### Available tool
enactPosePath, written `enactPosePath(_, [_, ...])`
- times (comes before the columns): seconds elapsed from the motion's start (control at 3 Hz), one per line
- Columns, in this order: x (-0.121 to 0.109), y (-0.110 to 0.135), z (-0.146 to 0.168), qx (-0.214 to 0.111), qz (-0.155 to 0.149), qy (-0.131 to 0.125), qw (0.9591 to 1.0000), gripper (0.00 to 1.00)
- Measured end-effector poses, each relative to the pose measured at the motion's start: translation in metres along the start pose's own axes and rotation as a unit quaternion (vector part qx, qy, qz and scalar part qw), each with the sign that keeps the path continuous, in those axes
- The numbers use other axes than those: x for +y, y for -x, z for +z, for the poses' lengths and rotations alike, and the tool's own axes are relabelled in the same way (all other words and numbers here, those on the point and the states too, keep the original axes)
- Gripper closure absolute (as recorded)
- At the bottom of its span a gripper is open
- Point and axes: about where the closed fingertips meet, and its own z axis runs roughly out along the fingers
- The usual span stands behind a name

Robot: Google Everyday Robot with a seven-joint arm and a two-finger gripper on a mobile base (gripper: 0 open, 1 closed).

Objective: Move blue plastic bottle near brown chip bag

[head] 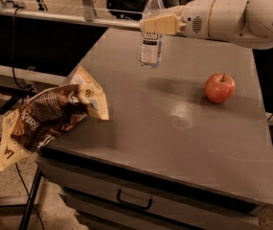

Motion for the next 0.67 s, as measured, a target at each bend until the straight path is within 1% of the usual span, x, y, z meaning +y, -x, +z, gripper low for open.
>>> enactPosePath(0.33, [0.000, 0.000, 0.000, 0.000, 0.000, 0.000, 1.0000, 1.00])
enactPosePath(0.67, [0.022, 0.000, -0.001, -0.024, 0.004, 0.032, 0.9992, 1.00])
